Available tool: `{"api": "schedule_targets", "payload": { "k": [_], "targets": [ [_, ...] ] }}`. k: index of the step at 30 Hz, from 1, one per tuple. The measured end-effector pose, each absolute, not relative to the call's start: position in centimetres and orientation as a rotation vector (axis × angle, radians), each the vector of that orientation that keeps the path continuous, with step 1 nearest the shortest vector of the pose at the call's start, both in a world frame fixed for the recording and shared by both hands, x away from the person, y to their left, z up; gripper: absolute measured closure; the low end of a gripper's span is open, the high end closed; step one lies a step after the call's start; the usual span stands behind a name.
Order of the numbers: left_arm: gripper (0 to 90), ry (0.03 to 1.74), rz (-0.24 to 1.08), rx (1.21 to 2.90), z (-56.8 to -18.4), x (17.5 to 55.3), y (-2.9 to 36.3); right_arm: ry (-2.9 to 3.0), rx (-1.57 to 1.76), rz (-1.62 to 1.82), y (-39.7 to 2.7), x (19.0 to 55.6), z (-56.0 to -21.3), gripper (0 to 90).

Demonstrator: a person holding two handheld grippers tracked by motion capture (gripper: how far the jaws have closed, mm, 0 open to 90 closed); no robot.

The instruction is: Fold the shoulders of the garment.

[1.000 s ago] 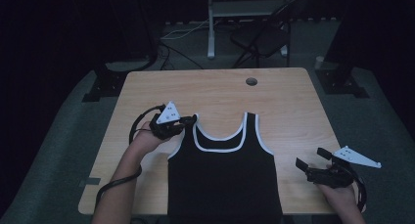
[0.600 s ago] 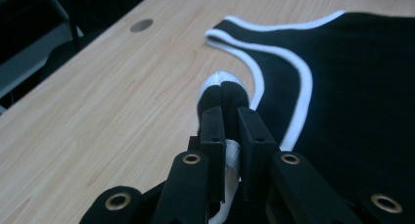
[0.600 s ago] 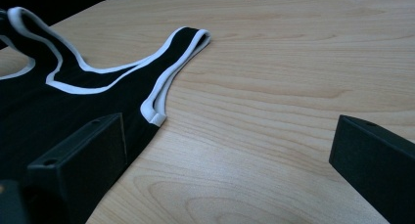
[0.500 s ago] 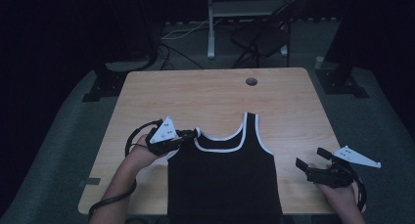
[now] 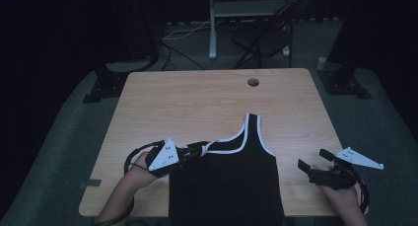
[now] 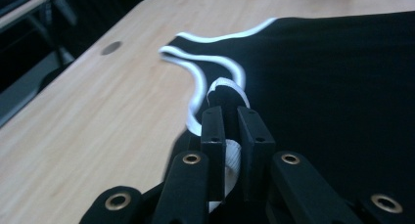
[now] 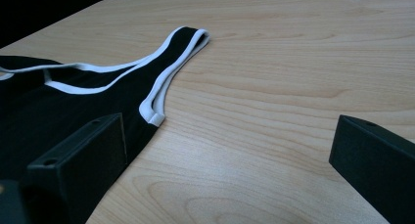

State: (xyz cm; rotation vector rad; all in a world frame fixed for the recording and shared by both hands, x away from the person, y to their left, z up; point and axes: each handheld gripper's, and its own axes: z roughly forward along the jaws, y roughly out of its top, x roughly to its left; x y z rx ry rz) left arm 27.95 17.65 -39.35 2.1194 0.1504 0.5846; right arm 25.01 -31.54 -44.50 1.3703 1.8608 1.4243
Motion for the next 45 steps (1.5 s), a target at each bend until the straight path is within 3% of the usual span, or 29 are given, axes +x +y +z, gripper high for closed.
{"api": "schedule_targets", "payload": {
  "k": [20,21,27,30,35,45],
  "targets": [
    [81.3,0.103,0.426,2.199,-42.5,25.0,18.6,1.859,1.376,1.423,-31.5,25.0,-44.5,0.3],
    [79.8,0.099,0.42,2.206,-42.7,25.0,18.7,1.859,1.377,1.423,-31.5,25.0,-44.5,0.4],
    [41.8,0.099,0.308,2.258,-42.7,25.1,18.4,1.858,1.376,1.422,-31.5,25.0,-44.5,0.3],
    [30.4,0.152,0.31,2.205,-42.1,25.9,19.0,1.858,1.376,1.422,-31.5,25.0,-44.5,0.3],
    [30.4,0.266,0.359,2.215,-42.4,27.7,18.9,1.861,1.373,1.421,-31.5,25.0,-44.5,0.4],
    [30.4,0.278,0.288,2.163,-42.4,28.8,17.8,1.858,1.375,1.42,-31.5,25.0,-44.5,0.3]
  ]
}}
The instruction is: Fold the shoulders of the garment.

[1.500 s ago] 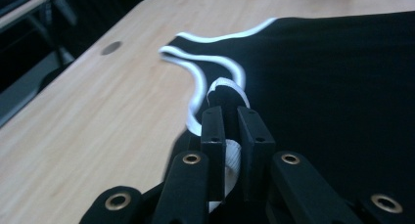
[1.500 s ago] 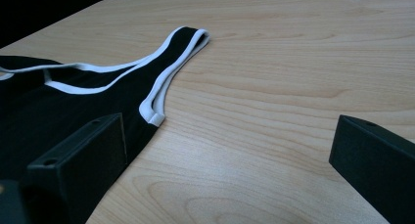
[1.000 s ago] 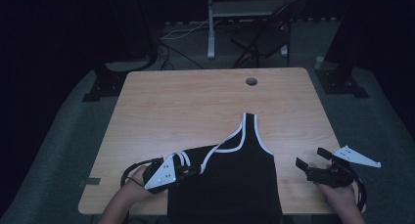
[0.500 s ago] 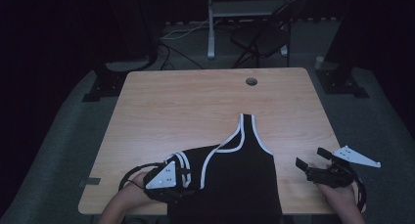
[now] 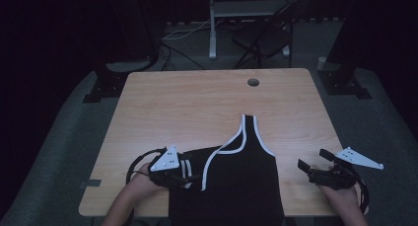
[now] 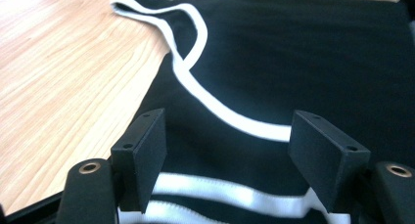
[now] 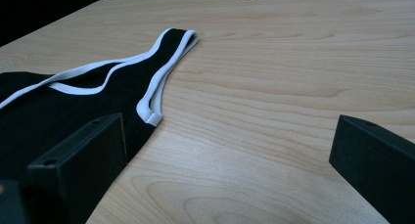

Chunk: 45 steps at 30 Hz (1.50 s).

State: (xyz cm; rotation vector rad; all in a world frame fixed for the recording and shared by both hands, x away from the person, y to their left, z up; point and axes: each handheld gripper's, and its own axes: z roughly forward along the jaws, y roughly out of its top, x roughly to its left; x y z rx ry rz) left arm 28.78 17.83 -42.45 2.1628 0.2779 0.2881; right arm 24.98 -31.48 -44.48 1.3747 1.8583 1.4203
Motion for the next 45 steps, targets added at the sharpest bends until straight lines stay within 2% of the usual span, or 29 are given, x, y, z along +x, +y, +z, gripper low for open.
{"api": "schedule_targets", "payload": {
  "k": [5,9,23,24,25,28,45],
  "targets": [
    [30.4,0.212,0.238,2.323,-43.7,28.3,17.2,1.861,1.374,1.42,-31.5,25.0,-44.5,0.3],
    [30.4,0.249,0.216,2.279,-44.2,28.3,17.6,1.863,1.373,1.416,-31.4,25.0,-44.5,0.3],
    [30.1,0.254,0.221,2.277,-44.2,28.2,17.6,1.911,1.33,1.353,-30.7,24.9,-44.4,0.4],
    [28.2,0.266,0.21,2.282,-44.2,28.3,17.6,1.923,1.324,1.349,-30.6,24.9,-44.4,0.3],
    [21.2,0.266,0.21,2.282,-44.2,28.3,17.6,1.923,1.324,1.349,-30.6,24.9,-44.4,0.3],
    [21.2,0.29,0.187,2.27,-44.3,28.4,17.7,1.979,1.287,1.338,-29.7,25.1,-44.2,0.4],
    [21.1,0.3,0.194,2.284,-44.3,28.4,17.5,2.198,1.2,1.24,-23.4,31.0,-42.2,0.4]
  ]
}}
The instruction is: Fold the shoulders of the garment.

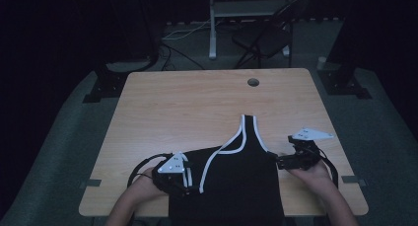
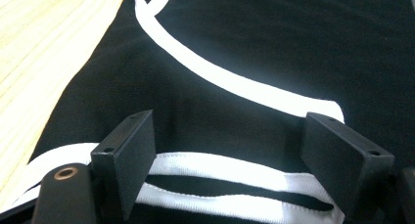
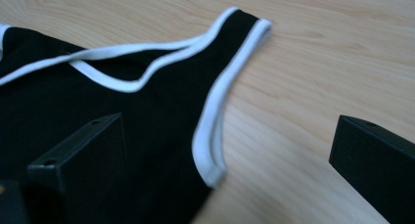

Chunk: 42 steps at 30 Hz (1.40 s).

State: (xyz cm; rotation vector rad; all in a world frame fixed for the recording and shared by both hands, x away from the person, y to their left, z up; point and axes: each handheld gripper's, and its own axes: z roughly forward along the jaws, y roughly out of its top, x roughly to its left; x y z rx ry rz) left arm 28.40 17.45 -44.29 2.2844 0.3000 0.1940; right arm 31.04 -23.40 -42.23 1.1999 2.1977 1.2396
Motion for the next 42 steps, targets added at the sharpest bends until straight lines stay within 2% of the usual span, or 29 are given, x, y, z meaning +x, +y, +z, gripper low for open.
{"api": "schedule_targets", "payload": {
  "k": [11,25,29,31,42],
  "targets": [
    [21.1,0.302,0.192,2.285,-44.3,28.4,17.4,2.268,1.145,1.242,-21.1,34.7,-43.0,0.4],
    [21.1,0.303,0.197,2.288,-44.3,28.4,17.4,2.38,0.958,1.169,-19.4,38.2,-41.8,0.4],
    [21.1,0.307,0.192,2.288,-44.3,28.4,17.4,2.42,0.929,1.116,-19.1,39.5,-42.0,0.4],
    [21.0,0.307,0.187,2.286,-44.3,28.5,17.4,2.438,0.905,1.101,-19.1,40.2,-42.1,3.6],
    [21.1,0.305,0.189,2.286,-44.3,28.5,17.4,2.482,0.981,1.231,-19.9,43.7,-42.6,5.7]
  ]
}}
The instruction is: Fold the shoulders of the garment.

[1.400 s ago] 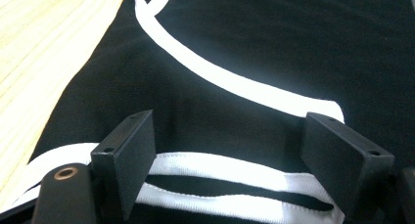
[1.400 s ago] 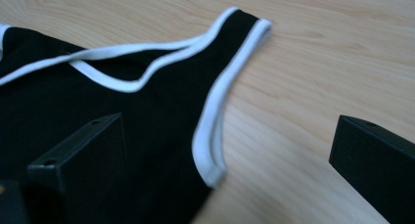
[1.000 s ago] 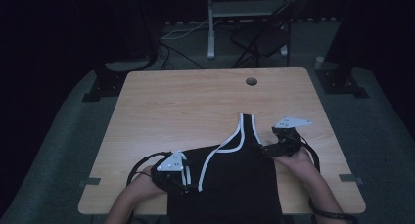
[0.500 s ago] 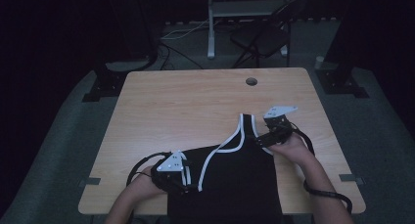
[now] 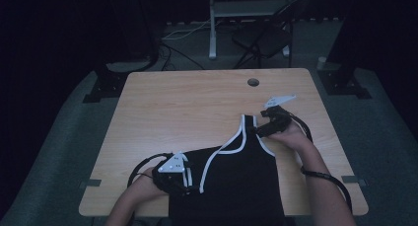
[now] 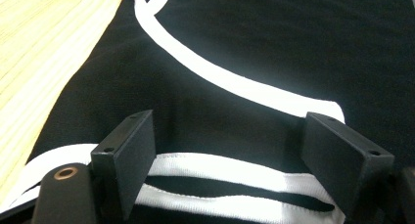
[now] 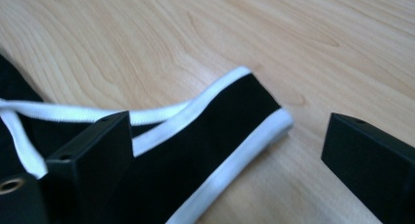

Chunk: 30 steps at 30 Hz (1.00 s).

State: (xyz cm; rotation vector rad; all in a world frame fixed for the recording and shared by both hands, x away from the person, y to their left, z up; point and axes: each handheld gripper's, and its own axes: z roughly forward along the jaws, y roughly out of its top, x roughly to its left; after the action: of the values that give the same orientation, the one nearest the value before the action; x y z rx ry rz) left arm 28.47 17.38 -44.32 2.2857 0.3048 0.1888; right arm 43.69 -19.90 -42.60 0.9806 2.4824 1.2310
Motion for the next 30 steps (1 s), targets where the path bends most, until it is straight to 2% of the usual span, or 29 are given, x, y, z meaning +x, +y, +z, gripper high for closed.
{"api": "schedule_targets", "payload": {
  "k": [6,16,18,23,25,26,28,29,30],
  "targets": [
    [21.1,0.307,0.185,2.283,-44.3,28.5,17.4,2.527,0.995,1.236,-19.5,45.4,-42.8,14.5],
    [21.1,0.303,0.188,2.286,-44.3,28.5,17.4,2.544,1.017,1.237,-19.0,46.6,-43.8,15.6],
    [21.1,0.303,0.187,2.285,-44.3,28.5,17.4,2.555,1.016,1.225,-18.9,46.7,-44.0,22.2],
    [21.1,0.303,0.185,2.285,-44.3,28.5,17.4,2.567,1.002,1.233,-19.1,46.7,-44.0,29.1],
    [21.1,0.302,0.187,2.287,-44.3,28.5,17.4,2.569,0.97,1.221,-19.3,46.6,-43.9,41.6],
    [21.1,0.303,0.186,2.285,-44.3,28.5,17.4,2.569,0.97,1.221,-19.3,46.6,-43.9,41.6],
    [21.1,0.302,0.187,2.288,-44.3,28.5,17.4,2.559,0.969,1.215,-19.3,46.5,-43.9,50.1],
    [21.1,0.303,0.187,2.288,-44.3,28.5,17.4,2.568,0.952,1.213,-19.2,46.4,-43.9,58.1],
    [21.1,0.303,0.187,2.288,-44.3,28.5,17.4,2.568,0.952,1.213,-19.2,46.4,-43.9,58.1]
  ]
}}
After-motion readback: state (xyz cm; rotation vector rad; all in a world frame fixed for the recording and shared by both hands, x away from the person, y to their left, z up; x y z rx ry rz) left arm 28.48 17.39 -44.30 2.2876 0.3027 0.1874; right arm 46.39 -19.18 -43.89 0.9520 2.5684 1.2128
